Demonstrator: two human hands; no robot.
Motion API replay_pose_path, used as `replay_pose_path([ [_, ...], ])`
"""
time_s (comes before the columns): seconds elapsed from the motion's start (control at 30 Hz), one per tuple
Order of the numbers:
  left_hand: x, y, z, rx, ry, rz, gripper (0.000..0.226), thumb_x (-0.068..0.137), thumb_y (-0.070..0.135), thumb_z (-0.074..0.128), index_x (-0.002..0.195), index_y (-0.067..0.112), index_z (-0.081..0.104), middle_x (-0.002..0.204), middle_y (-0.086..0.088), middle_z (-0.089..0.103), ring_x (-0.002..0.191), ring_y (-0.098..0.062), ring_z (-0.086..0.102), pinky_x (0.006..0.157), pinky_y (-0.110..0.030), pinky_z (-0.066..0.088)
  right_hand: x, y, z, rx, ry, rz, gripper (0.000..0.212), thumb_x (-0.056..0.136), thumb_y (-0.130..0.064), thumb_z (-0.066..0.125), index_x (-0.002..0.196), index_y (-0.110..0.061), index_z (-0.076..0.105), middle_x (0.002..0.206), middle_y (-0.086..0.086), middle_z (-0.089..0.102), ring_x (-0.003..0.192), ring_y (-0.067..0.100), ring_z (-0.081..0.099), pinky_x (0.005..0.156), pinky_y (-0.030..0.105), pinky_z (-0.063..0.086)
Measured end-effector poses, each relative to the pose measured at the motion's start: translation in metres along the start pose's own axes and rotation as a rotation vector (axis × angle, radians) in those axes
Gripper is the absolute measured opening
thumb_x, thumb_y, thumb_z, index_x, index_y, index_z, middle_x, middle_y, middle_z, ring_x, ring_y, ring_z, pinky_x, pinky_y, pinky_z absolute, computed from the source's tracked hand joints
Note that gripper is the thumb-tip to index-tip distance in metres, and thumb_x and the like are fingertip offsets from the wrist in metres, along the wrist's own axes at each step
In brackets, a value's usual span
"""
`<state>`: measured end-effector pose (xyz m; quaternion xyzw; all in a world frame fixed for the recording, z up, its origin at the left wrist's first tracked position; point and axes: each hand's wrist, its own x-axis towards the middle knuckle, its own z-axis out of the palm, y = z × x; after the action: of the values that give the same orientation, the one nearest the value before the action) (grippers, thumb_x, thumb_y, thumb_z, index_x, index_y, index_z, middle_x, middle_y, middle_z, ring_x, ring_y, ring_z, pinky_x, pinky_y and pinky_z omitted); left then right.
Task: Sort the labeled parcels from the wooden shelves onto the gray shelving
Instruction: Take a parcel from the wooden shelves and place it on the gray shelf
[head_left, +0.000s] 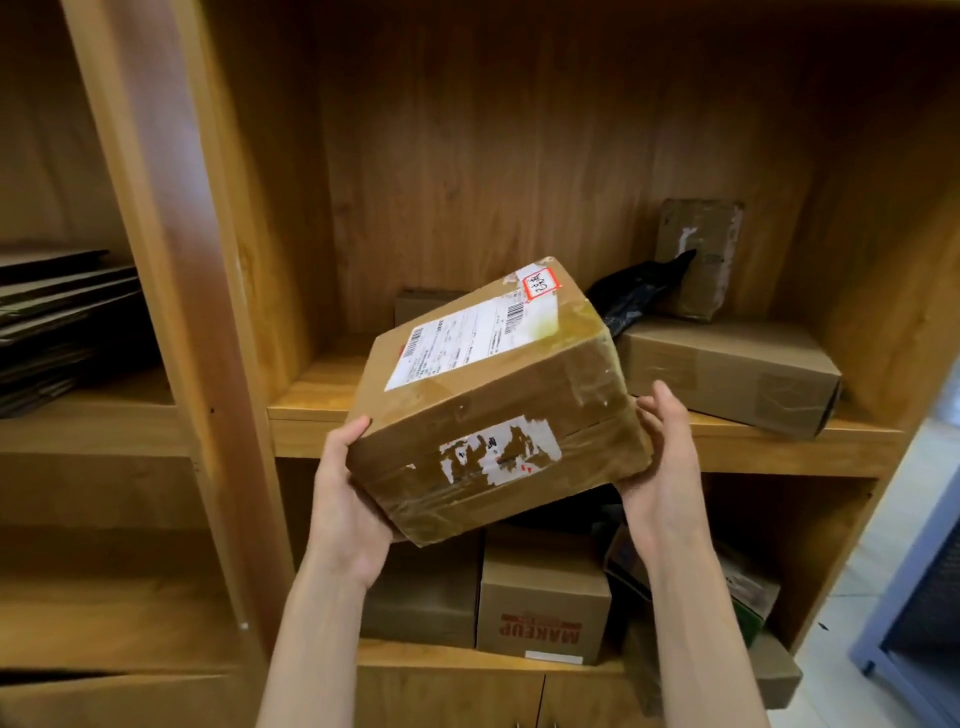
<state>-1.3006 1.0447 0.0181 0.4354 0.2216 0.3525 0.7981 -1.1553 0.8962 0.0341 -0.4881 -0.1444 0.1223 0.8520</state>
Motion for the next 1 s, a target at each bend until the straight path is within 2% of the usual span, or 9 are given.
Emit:
replay_pose_path([
  [0.2,-0.006,0.014,0.001,0.068,0.04,0.143,0.04,0.074,0.053,0.059,0.105,0.028,0.059,0.107,-0.001,0.067,0.104,-0.021,0.061,0.089,-0.043,0.051,0.0,-0.022,-0.002,-0.238,-0.222,0.233,0.088,0.05,-0.086,0.062,0.123,-0.037,0.06,0.122,0.001,0.064,0.115,0.026,0.057,0.104,0.05,0.039],
  [0.3,-0.008,0.03,0.011,0.158,-0.022,0.308,0.041,0.067,0.056,0.064,0.101,0.034,0.057,0.094,0.011,0.069,0.095,-0.01,0.064,0.082,-0.031,0.05,-0.003,-0.03,-0.009,-0.109,-0.367,0.206,0.064,0.073,-0.073,0.047,0.122,-0.035,0.062,0.117,-0.001,0.069,0.111,0.024,0.063,0.099,0.048,0.044],
  [0.43,0.004,0.043,0.02,0.274,-0.028,0.433,0.036,0.069,0.061,0.049,0.097,0.038,0.056,0.086,0.022,0.066,0.088,0.002,0.063,0.077,-0.023,0.047,-0.005,-0.036,-0.009,-0.038,-0.432,0.168,0.055,0.081,-0.058,0.044,0.125,-0.029,0.059,0.117,0.001,0.07,0.105,0.021,0.067,0.087,0.044,0.049],
  [0.57,0.015,0.036,0.032,0.279,0.033,0.407,0.062,0.072,0.075,0.053,0.12,0.037,0.052,0.116,0.012,0.059,0.106,-0.006,0.055,0.091,-0.03,0.045,-0.003,-0.026,-0.003,0.063,-0.309,0.162,0.054,0.083,-0.055,0.053,0.128,-0.025,0.058,0.12,0.003,0.068,0.112,0.024,0.063,0.086,0.042,0.049],
  [0.67,0.013,0.027,0.04,0.234,0.142,0.366,0.09,0.065,0.077,0.053,0.143,0.041,0.029,0.144,0.01,0.04,0.123,-0.009,0.043,0.1,-0.031,0.034,-0.003,-0.021,0.001,0.187,-0.236,0.119,0.052,0.082,-0.052,0.056,0.126,-0.024,0.06,0.118,0.003,0.069,0.111,0.024,0.064,0.085,0.042,0.051],
  [0.73,0.007,0.021,0.046,0.216,0.089,0.323,0.104,0.062,0.081,0.06,0.147,0.046,0.012,0.155,0.008,0.025,0.137,-0.021,0.031,0.108,-0.046,0.028,-0.005,-0.018,0.007,0.233,-0.19,0.085,0.054,0.08,-0.055,0.057,0.125,-0.026,0.06,0.117,0.002,0.07,0.11,0.024,0.064,0.089,0.046,0.051],
  [0.8,0.001,0.013,0.052,0.222,-0.062,0.245,0.122,0.043,0.085,0.064,0.145,0.054,0.006,0.155,0.014,0.021,0.138,-0.026,0.028,0.106,-0.06,0.031,-0.011,-0.014,0.02,0.216,-0.133,0.03,0.087,0.066,-0.064,0.071,0.14,-0.028,0.044,0.126,0.002,0.064,0.114,0.025,0.062,0.095,0.053,0.049],
  [0.87,-0.005,0.004,0.06,0.235,-0.248,0.19,0.135,0.029,0.086,0.069,0.144,0.056,0.006,0.14,0.024,0.036,0.129,-0.019,0.039,0.1,-0.059,0.04,-0.016,-0.005,0.03,0.192,-0.086,-0.009,0.13,0.046,-0.063,0.082,0.151,-0.039,0.009,0.137,0.002,0.053,0.119,0.024,0.057,0.094,0.052,0.049],
  [1.0,-0.001,-0.008,0.064,0.189,-0.333,0.25,0.108,0.05,0.061,0.074,0.144,0.046,0.024,0.121,0.017,0.062,0.107,-0.009,0.063,0.091,-0.051,0.052,-0.02,0.013,0.034,0.125,-0.1,-0.126,0.133,0.049,-0.052,0.078,0.144,-0.052,-0.015,0.142,-0.003,0.042,0.122,0.016,0.053,0.103,0.05,0.043],
])
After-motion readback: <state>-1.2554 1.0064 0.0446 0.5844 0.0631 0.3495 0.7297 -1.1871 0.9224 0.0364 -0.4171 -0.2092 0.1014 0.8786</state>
